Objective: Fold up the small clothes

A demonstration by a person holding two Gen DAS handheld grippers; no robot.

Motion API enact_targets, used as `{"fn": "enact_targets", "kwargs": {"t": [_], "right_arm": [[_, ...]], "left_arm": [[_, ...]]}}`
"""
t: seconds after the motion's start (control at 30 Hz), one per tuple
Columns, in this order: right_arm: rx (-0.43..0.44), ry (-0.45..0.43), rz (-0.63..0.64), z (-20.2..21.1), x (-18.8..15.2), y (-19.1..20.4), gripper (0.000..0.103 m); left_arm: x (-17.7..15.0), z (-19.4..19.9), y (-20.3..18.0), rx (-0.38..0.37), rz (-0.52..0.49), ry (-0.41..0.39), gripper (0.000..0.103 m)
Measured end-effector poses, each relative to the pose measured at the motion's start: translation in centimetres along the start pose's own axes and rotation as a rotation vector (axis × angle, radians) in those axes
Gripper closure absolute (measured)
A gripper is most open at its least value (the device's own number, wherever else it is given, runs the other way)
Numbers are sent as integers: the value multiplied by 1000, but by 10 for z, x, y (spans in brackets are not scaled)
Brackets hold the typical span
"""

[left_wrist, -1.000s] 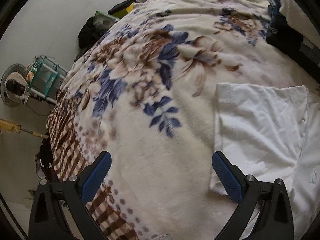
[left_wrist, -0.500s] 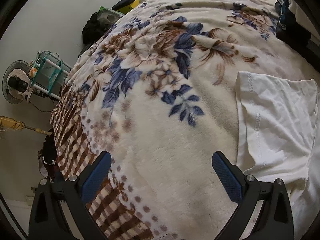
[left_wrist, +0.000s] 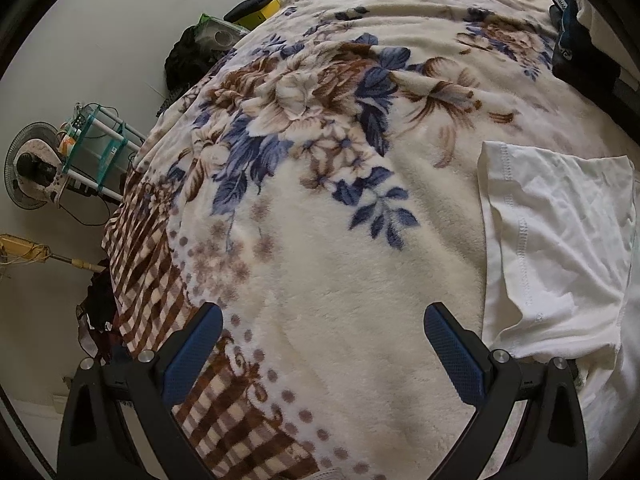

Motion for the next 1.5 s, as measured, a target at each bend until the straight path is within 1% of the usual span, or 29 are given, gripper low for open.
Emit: {"fn": "enact_targets", "kwargs": {"t": [0.1,0.2,0.37,0.47,0.53,0.57,0.6,0.63,0.67,0.7,0.73,0.77,0.8,0.83,0.9,0.93,0.97,1.03,1.07,1.1,1.13,1.17,1.2,1.23,1.27,1.3,1.37,1.43,1.5], "right_arm": [[13,-54,-4,14,4,2,102],[40,-72,-7,19,6,6,102],[75,-72,-12,23,9,16,102],[96,-77,11,26,9,24,102],[136,-35,23,24,5,28,101],[191,-21,-16,25,3,23,101],[238,-11,-39,27,1,20,95],[298,3,-69,30,-3,14,76],[345,11,-102,35,-8,4,61],[377,11,-127,39,-14,-5,38],[402,9,-150,45,-20,-16,36],[402,12,-165,49,-29,-29,36],[397,18,-175,52,-37,-38,36],[402,25,-187,54,-46,-46,36],[415,51,-217,57,-72,-64,36],[409,59,-238,57,-85,-73,36],[399,54,-262,56,-97,-82,36],[355,51,-290,53,-120,-94,36],[344,61,-301,50,-129,-97,36],[342,72,-318,47,-139,-101,36],[325,81,-332,44,-148,-104,36],[315,87,-339,44,-155,-107,36],[312,95,-356,42,-163,-110,36],[310,104,-374,40,-169,-113,36],[306,110,-385,38,-174,-116,36],[306,113,-394,36,-177,-118,36],[305,111,-408,33,-183,-122,36],[306,108,-410,29,-190,-126,36],[307,109,-405,24,-195,-130,36]], "left_arm": [[0,1,2,-5,1,-2,0],[-3,0,0,-10,-2,8,0],[-9,2,-2,-17,-13,12,0],[-13,2,-4,-26,-17,19,0],[-15,1,-6,-46,-9,32,0],[-16,-1,-6,-69,2,44,0],[-18,-4,-8,-112,29,74,0],[-21,-8,-10,-172,69,122,0],[-24,-12,-12,-244,120,176,0],[-28,-15,-13,-305,172,228,0],[-31,-18,-14,-352,219,266,0],[-33,-20,-16,-400,265,300,0],[-35,-22,-20,-468,330,348,0],[-36,-24,-23,-507,372,375,0],[-39,-28,-35,-614,479,447,0],[-39,-30,-42,-655,518,473,0],[-39,-33,-54,-718,571,506,0],[-37,-37,-71,-801,653,527,0],[-34,-41,-77,-807,682,514,2],[-30,-43,-80,-792,695,489,7],[-26,-43,-81,-781,698,455,15],[-20,-41,-82,-752,685,401,40],[-14,-39,-82,-739,669,373,80],[-8,-35,-84,-730,645,334,97],[-3,-31,-86,-720,622,304,97],[-2,-29,-85,-723,615,286,98],[8,-17,-86,-729,586,220,98],[25,8,-97,-727,486,113,98],[37,40,-113,-729,355,-5,98]]}}
Point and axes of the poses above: each gripper's, at about its wrist camera, not at the fingertips, and z roughly against the way its jaws point, y to its left, x to its top, the point moved 8 cm from there along -z, roughly the way its jaws point, and after that the axes turned 5 degrees about z, right-handed, at the moved point
